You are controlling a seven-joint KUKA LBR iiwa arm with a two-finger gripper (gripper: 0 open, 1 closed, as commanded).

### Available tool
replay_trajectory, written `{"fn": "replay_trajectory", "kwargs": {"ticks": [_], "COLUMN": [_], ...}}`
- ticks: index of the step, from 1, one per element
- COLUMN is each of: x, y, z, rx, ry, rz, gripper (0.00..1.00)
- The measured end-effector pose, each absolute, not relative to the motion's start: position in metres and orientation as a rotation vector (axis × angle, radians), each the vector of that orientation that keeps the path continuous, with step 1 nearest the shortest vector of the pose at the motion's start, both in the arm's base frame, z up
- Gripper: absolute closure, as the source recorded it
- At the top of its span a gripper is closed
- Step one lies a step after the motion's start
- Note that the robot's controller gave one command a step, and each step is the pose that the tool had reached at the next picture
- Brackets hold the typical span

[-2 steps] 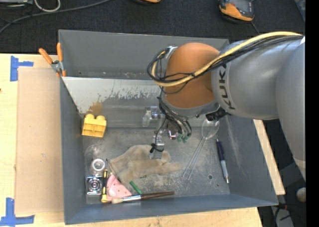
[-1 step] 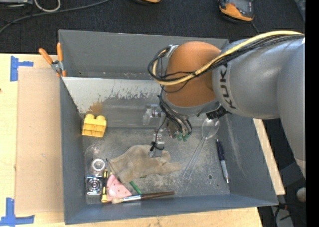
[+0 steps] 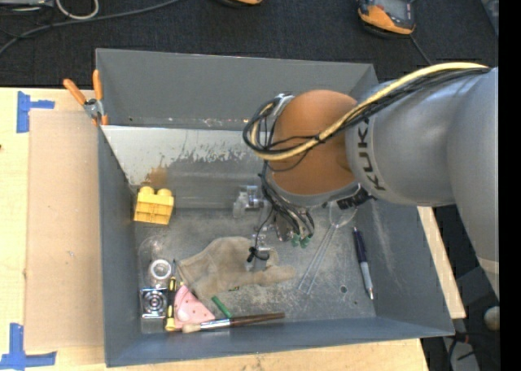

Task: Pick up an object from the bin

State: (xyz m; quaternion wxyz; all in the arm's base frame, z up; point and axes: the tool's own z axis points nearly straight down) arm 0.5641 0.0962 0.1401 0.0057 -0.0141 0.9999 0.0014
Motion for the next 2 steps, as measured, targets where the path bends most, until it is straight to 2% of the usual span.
{"fn": "replay_trajectory", "kwargs": {"ticks": [1,2], "x": [0.578,0.537], "y": [0.010,0.077], "z": [0.124,0.149], "rx": [0.214,-0.102], "ry": [3.120,3.152], "rz": [0.005,0.011], "gripper": [0.00,0.00]}}
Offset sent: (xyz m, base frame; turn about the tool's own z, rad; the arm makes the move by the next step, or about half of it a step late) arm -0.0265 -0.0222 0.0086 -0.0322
